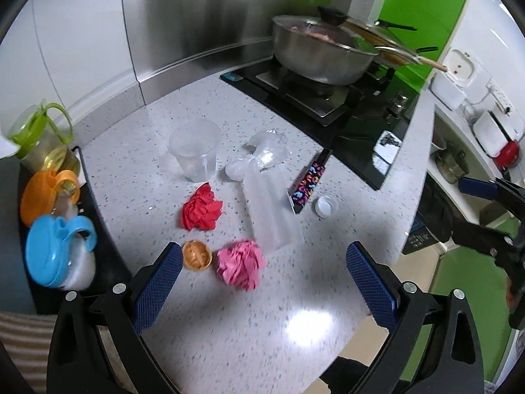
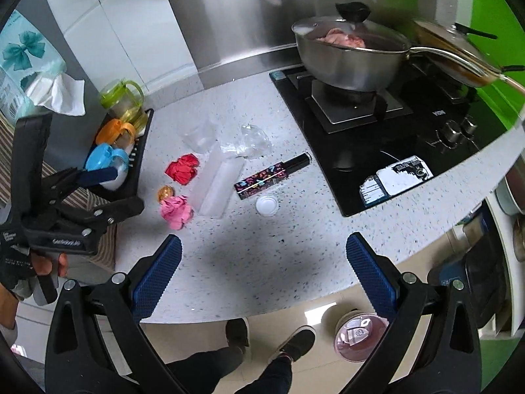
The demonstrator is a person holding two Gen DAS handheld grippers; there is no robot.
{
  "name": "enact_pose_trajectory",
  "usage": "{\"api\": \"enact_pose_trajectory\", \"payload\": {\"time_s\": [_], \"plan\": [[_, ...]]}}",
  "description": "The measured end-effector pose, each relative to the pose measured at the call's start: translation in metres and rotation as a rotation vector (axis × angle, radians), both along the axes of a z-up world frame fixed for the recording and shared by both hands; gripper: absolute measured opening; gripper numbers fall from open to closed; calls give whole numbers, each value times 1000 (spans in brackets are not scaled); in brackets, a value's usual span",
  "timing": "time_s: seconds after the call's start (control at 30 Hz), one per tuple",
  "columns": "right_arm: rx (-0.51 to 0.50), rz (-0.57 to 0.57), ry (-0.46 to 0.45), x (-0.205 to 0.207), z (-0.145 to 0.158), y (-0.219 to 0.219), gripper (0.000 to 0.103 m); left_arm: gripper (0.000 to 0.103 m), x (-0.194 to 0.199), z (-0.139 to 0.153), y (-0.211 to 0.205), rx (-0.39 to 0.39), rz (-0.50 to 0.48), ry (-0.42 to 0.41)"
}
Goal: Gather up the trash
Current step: 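Grasp the clear plastic box edge with the left gripper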
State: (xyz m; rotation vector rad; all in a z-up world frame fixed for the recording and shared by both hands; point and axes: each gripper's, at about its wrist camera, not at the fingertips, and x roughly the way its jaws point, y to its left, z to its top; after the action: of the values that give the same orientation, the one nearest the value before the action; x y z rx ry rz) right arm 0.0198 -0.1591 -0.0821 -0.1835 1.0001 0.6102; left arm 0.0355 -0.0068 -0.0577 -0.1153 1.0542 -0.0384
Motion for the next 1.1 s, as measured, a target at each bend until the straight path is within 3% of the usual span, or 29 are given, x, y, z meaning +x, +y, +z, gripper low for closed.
{"api": "enact_pose_trajectory", "payload": {"time_s": [0.4,0.8,0.93,1.1], "plan": [[-21,5,62,47,-25,-26,98,93,58,-55,-6,7,68,113],[-9,19,81,60,-34,-24,98,19,69,-76,-1,-53,74,180],[-8,27,78,61,-33,-19,98,8,69,-74,0,-56,69,174],[-9,35,73,60,-33,-12,98,8,66,-66,1,-52,66,149]]}}
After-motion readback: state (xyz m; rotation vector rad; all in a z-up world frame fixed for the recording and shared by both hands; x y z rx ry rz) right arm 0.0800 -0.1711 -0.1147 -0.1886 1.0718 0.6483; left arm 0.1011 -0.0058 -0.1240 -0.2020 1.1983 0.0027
